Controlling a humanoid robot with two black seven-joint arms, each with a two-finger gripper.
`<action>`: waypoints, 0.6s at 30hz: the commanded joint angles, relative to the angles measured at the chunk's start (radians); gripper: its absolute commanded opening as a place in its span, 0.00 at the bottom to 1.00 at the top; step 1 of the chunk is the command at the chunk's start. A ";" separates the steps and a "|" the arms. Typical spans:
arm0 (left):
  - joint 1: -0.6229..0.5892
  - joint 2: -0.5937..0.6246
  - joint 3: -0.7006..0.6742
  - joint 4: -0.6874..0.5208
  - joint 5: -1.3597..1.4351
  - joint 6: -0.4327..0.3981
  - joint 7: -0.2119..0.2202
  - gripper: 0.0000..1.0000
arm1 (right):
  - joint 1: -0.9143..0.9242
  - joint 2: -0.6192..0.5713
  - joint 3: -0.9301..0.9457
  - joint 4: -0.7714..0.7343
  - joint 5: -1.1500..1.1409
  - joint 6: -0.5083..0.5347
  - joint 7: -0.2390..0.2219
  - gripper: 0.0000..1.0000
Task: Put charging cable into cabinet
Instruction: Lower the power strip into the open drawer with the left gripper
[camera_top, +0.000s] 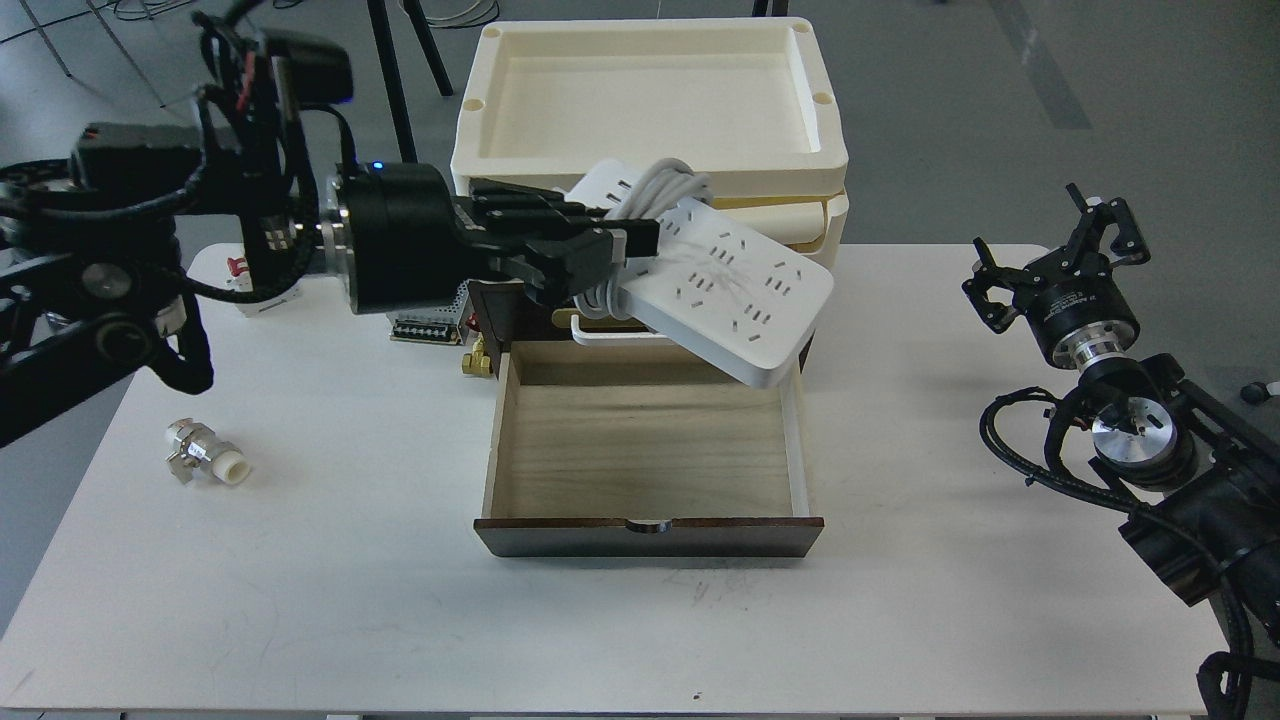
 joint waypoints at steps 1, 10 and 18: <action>0.032 -0.085 0.126 0.002 0.112 0.000 0.023 0.03 | 0.000 0.000 0.000 0.000 0.000 -0.002 0.000 1.00; 0.278 -0.270 0.135 0.168 0.373 0.000 0.080 0.03 | 0.001 0.000 0.000 -0.008 0.000 -0.002 0.000 1.00; 0.303 -0.304 0.046 0.186 0.298 0.058 0.080 0.05 | 0.001 0.000 0.000 -0.005 0.000 -0.002 0.000 1.00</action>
